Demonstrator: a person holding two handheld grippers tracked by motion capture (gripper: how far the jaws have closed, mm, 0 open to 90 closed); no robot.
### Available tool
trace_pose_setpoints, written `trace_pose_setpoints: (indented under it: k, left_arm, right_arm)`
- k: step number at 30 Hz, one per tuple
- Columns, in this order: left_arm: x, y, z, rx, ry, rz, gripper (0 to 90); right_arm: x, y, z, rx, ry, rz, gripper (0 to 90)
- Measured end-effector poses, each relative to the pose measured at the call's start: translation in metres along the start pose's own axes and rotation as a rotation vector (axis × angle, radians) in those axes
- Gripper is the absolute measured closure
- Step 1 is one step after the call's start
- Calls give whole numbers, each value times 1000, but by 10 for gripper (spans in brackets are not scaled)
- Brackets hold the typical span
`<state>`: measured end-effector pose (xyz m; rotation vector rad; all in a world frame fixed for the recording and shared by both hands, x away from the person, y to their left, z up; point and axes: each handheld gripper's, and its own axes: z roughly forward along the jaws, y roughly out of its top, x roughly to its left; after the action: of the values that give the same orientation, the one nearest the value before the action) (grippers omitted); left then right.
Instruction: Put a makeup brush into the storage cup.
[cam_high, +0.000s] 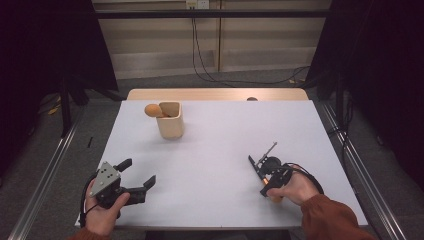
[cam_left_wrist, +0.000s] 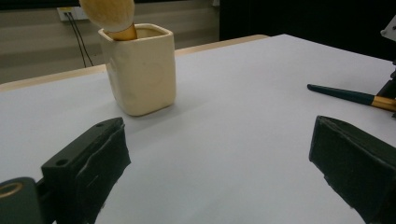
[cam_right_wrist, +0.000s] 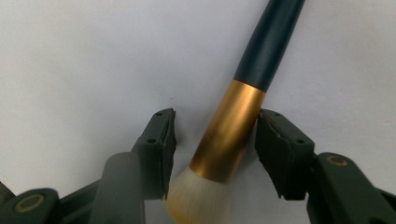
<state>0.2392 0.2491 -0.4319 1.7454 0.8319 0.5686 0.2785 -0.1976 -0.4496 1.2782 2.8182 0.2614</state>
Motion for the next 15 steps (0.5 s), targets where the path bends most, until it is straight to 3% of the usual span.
trace_pose_setpoints:
  k: [10, 15]
  left_arm:
    - [0, 0, 0, 2, 2, 0, 43]
    - [0, 0, 0, -1, 0, -2, 43]
  right_arm:
    - [-8, -2, -2, -14, 10, 48, 625]
    - [-8, -2, -2, -14, 11, 54, 643]
